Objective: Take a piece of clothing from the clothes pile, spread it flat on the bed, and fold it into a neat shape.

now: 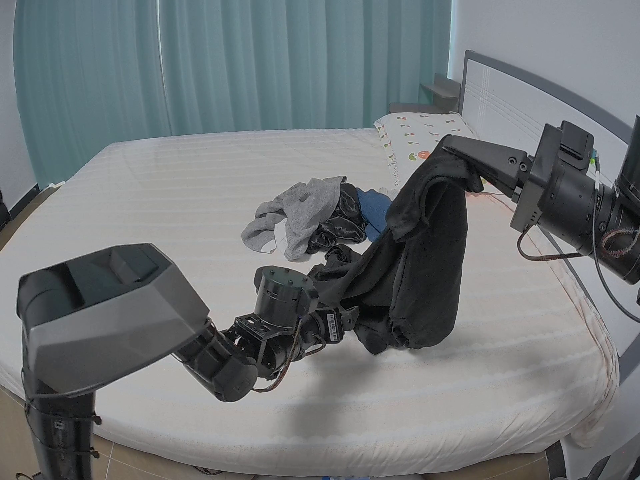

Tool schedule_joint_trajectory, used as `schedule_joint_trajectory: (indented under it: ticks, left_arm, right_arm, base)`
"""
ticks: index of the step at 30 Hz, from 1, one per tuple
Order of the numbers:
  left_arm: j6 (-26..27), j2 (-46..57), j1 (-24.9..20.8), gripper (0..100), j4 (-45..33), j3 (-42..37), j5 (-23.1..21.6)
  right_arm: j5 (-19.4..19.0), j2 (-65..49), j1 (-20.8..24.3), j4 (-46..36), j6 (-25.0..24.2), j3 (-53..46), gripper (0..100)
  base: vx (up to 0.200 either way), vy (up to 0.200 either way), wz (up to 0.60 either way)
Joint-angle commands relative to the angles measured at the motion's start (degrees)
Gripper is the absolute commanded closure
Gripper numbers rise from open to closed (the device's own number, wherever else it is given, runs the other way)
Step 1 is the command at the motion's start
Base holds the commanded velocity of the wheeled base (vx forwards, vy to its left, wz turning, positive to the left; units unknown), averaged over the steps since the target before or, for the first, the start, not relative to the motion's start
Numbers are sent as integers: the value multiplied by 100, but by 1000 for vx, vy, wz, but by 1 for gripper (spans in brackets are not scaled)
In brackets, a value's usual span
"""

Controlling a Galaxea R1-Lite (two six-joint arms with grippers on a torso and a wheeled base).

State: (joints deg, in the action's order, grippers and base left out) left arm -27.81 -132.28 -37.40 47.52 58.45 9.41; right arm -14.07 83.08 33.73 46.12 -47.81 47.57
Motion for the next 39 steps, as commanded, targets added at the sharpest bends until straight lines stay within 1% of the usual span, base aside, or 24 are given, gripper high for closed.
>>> schedule_joint_trajectory:
  ticks: [1,5,9,12,13,15,17,21,24,27,29,30,31,32,33,34,35,36,37,39]
  left_arm:
    - [-93,-834,145,0,12,579,140]
    - [-93,-1177,198,0,12,790,193]
    - [-85,-1520,295,0,-6,1230,219]
    - [-93,-1661,356,0,-6,1485,412]
    - [-102,-1705,374,100,-6,1511,474]
    - [-120,-1669,418,100,-6,1432,500]
    - [-313,-1538,453,100,-6,1203,553]
    - [-568,-711,558,100,-138,588,465]
    - [-753,-35,558,100,-208,263,412]
    - [-955,791,550,100,-586,8,289]
    - [-1271,1451,541,100,-1104,-9,175]
    - [-1368,1609,523,100,-1254,-1,122]
    - [-1570,1960,497,100,-1579,8,-9]
    - [-1587,1996,497,100,-1614,17,-27]
    - [-1746,2365,488,100,-1939,34,-168]
    - [-1781,2461,488,100,-2010,34,-203]
    - [-1842,2769,497,100,-2150,26,-291]
    - [-1842,2769,497,100,-2150,26,-291]
    - [-1842,3112,532,100,-2194,-1,-379]
    - [-1851,3340,558,100,-2194,-1,-396]
  right_arm:
    - [-17,15,2,3,0,156,100]
    - [-26,24,-16,11,0,191,100]
    - [-26,59,-42,11,-18,174,100]
    - [-26,77,-68,11,-26,165,100]
    - [-35,86,-86,11,-35,174,100]
    - [-35,112,-148,11,-35,165,100]
    - [-79,200,-235,11,-35,139,100]
    - [-149,446,-367,11,-44,7,100]
    - [-149,701,-385,20,-44,-81,100]
    - [-140,1052,-385,29,-53,-81,100]
    - [-123,1360,-385,55,-35,-55,100]
    - [-105,1439,-385,73,-35,-37,100]
    - [-79,1624,-385,99,-35,16,100]
    - [-79,1650,-385,108,-35,24,100]
    - [-70,1843,-358,178,-44,112,100]
    - [-70,1887,-350,196,-44,139,100]
    - [-43,2002,-332,310,-44,253,100]
    - [-43,2002,-332,310,-44,253,100]
    - [62,2019,-332,556,-44,473,100]
    - [238,1967,-358,820,-44,640,100]
  base:
    - [0,0,0]
    - [0,0,0]
    - [0,0,0]
    - [0,0,0]
    - [0,0,0]
    - [0,0,0]
    - [0,0,0]
    - [0,0,0]
    - [0,0,0]
    - [0,0,0]
    - [0,0,0]
    - [0,0,0]
    - [0,0,0]
    - [0,0,0]
    - [0,0,0]
    - [0,0,0]
    - [0,0,0]
    - [0,0,0]
    - [0,0,0]
    - [0,0,0]
